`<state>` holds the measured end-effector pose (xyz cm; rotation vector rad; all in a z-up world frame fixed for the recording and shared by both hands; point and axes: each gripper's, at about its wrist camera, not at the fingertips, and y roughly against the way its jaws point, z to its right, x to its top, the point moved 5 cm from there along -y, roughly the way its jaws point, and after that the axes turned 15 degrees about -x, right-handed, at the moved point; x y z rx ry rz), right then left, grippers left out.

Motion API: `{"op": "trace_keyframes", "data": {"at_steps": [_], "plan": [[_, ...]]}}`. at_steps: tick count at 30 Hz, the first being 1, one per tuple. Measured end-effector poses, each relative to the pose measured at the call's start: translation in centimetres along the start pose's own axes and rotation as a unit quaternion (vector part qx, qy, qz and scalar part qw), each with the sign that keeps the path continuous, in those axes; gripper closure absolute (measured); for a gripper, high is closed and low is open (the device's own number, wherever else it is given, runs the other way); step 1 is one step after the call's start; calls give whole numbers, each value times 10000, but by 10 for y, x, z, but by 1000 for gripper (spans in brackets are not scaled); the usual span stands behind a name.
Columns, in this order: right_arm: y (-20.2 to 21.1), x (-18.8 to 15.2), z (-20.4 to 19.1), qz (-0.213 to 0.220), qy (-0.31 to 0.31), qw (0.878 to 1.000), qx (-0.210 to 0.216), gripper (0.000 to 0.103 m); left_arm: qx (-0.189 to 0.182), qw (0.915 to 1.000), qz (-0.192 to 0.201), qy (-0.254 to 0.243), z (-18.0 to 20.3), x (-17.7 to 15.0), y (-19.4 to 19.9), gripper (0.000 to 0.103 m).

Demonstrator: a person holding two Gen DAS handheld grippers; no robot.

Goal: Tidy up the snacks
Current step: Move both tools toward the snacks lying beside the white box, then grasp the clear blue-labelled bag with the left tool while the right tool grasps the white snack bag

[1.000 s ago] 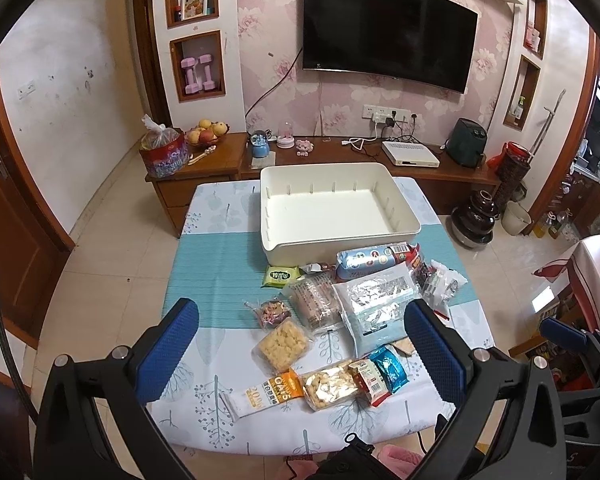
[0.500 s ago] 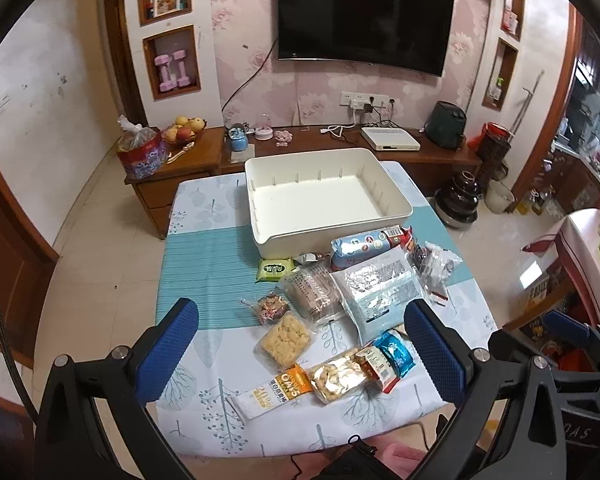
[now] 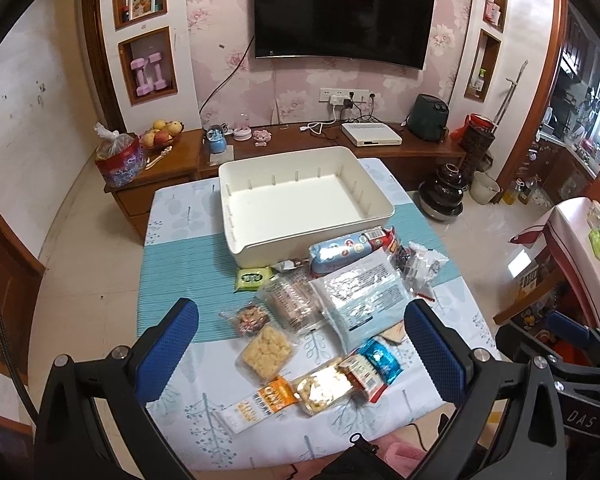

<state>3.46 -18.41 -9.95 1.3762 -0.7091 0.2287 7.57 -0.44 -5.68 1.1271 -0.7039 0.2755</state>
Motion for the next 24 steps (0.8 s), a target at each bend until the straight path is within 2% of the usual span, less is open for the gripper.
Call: {"op": "trace_keyframes", "data": {"at_steps": [4, 12, 17, 24], "plan": [[-8, 11, 15, 14, -47, 10000, 16, 1, -145, 9999, 11, 94, 14, 8, -14, 1], [-32, 40, 54, -83, -98, 9997, 220, 1, -30, 9990, -25, 436, 39, 26, -45, 1], [-58, 59, 80, -343, -103, 9984, 436, 2, -115, 9948, -185, 991, 44, 29, -70, 1], [-98, 82, 99, -789, -47, 9937, 798, 2, -24, 9863, -503, 1571, 50, 25, -107, 1]]}}
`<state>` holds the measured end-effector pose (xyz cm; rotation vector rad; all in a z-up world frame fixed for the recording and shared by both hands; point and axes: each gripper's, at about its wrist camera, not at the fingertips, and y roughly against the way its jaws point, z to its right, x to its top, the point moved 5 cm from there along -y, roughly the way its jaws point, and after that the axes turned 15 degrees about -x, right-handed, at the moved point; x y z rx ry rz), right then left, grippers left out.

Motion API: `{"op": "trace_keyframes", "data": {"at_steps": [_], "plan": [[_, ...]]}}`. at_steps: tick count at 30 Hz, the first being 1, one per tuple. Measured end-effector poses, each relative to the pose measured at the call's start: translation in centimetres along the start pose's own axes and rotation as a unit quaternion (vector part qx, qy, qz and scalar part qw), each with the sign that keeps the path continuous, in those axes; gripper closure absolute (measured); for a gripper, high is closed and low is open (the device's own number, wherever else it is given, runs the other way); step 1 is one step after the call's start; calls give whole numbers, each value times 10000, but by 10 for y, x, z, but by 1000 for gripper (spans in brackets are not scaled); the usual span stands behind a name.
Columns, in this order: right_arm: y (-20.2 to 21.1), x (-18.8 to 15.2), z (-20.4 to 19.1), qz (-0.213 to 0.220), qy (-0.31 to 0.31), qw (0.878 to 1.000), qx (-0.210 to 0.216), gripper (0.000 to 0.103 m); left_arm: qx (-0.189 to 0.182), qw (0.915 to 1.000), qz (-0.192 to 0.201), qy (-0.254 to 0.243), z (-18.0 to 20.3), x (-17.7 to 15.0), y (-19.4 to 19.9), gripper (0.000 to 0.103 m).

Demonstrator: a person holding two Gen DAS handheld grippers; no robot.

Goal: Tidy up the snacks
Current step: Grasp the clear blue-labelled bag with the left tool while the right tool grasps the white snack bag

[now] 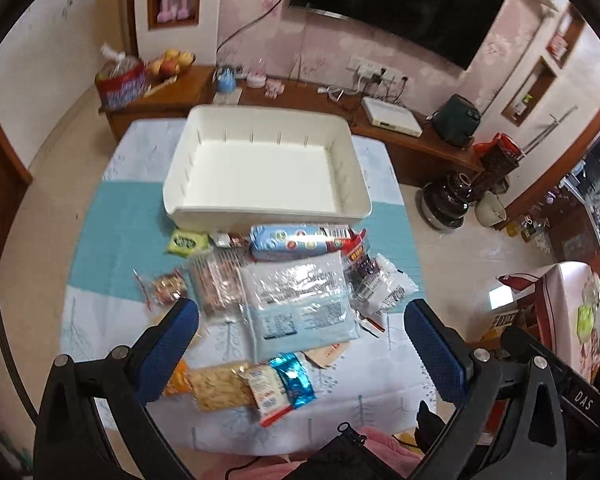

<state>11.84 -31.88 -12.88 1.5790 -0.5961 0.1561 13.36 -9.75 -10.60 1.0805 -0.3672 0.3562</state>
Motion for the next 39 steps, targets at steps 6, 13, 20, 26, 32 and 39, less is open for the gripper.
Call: {"op": "trace_keyframes", "data": {"at_steps": [6, 13, 20, 26, 32, 39], "plan": [[-38, 19, 14, -550, 73, 9980, 286, 4, 256, 9986, -339, 316, 8, 0, -32, 1], [-92, 29, 32, -1417, -29, 9886, 516, 8, 683, 9924, -799, 635, 11, 3, -81, 1], [-144, 33, 41, -2265, -426, 9703, 739, 12, 1026, 9829, -1226, 909, 5, 1, -131, 1], [-183, 28, 33, -2789, -591, 9547, 853, 13, 1330, 9736, -1573, 988, -5, -8, -169, 1], [-213, 26, 26, -3118, -722, 9436, 850, 13, 1561, 9666, -1823, 902, -11, -14, -202, 1], [-243, 18, 17, -3429, -825, 9332, 686, 13, 1741, 9577, -2072, 976, -23, -26, -230, 1]]}}
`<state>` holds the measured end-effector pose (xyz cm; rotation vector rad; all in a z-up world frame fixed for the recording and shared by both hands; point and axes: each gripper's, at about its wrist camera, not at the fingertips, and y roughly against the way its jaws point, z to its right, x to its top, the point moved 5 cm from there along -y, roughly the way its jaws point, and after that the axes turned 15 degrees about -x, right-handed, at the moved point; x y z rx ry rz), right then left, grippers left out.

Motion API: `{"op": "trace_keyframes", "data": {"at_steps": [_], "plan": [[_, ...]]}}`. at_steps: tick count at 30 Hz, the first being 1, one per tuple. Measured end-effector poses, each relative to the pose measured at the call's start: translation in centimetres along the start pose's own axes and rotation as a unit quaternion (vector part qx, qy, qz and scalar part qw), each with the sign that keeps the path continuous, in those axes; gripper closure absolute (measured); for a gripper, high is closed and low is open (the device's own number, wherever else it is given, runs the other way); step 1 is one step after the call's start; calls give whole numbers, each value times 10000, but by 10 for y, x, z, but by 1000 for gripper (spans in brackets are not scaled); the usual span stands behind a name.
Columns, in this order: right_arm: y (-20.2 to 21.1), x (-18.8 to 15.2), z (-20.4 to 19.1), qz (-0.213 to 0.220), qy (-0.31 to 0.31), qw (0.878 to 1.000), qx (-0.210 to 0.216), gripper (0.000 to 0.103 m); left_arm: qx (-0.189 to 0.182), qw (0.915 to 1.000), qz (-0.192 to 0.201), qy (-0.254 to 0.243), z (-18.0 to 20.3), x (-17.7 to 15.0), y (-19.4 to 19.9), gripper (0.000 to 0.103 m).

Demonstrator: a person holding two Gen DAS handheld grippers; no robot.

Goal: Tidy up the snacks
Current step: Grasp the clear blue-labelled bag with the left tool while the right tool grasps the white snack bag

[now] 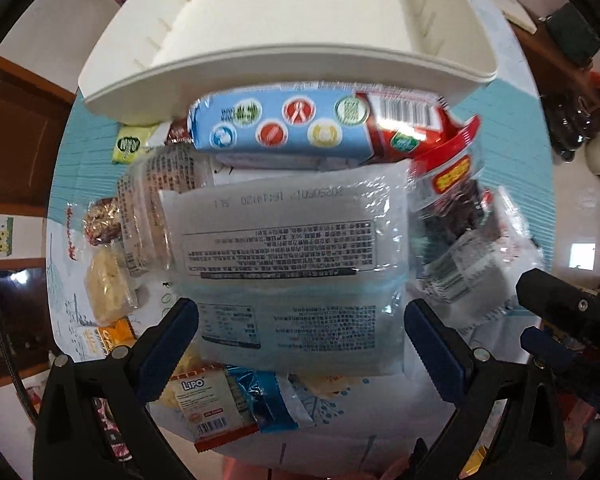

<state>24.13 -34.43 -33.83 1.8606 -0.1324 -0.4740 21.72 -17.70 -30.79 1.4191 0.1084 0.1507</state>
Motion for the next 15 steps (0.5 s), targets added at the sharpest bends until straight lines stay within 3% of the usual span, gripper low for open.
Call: {"op": "trace_keyframes", "data": {"at_steps": [15], "plan": [[-30, 17, -13, -143, -135, 9995, -265, 13, 284, 9995, -122, -91, 7, 17, -30, 0]]}}
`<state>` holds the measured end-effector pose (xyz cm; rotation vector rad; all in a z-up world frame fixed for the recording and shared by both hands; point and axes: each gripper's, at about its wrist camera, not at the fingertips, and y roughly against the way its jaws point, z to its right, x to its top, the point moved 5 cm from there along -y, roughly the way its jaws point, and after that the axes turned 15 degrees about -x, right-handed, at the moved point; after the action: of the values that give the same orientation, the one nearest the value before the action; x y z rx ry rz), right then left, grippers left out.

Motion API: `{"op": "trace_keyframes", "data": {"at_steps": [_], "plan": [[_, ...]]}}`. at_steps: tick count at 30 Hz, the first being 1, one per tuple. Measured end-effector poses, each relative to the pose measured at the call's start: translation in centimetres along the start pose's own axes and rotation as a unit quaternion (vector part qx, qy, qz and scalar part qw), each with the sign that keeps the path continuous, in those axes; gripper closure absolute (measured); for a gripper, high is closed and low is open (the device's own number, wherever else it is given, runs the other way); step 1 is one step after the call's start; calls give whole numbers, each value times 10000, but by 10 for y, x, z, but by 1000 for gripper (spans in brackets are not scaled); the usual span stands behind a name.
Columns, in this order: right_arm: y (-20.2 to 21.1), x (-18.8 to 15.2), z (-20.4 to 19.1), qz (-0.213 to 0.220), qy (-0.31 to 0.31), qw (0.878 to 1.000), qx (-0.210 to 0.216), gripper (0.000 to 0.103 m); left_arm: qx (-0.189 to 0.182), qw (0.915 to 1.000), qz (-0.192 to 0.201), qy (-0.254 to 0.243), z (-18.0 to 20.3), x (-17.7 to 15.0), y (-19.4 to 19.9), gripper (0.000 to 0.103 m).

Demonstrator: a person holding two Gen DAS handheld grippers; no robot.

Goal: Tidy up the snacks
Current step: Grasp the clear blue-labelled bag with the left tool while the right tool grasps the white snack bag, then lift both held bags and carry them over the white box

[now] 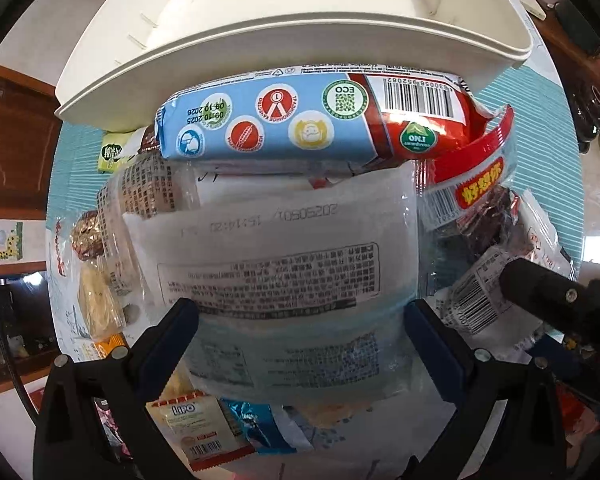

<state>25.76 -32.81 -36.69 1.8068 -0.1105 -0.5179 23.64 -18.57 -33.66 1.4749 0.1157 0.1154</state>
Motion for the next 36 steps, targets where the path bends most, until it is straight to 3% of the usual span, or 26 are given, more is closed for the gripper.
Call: {"op": "trace_keyframes", "data": {"at_steps": [3, 5, 14, 17, 21, 23, 36], "plan": [[-2, 4, 1, -9, -16, 10000, -92, 13, 81, 9999, 0, -79, 3, 2, -1, 0], [-5, 6, 0, -32, 14, 9999, -99, 18, 137, 9998, 26, -150, 6, 2, -2, 0], [-3, 6, -1, 14, 160, 9994, -310, 31, -23, 9998, 124, -176, -3, 2, -4, 2], [-2, 4, 0, 6, 187, 9993, -323, 34, -43, 9997, 158, -205, -5, -2, -3, 9], [-6, -2, -5, -60, 172, 9993, -321, 39, 141, 9992, 292, -241, -6, -8, 1, 30], [-6, -4, -2, -84, 162, 9993, -312, 43, 93, 9991, 330, -248, -6, -11, 4, 34], [11, -23, 8, -40, 215, 9994, -257, 45, -112, 9989, 302, -354, -9, -22, 19, 52]]}}
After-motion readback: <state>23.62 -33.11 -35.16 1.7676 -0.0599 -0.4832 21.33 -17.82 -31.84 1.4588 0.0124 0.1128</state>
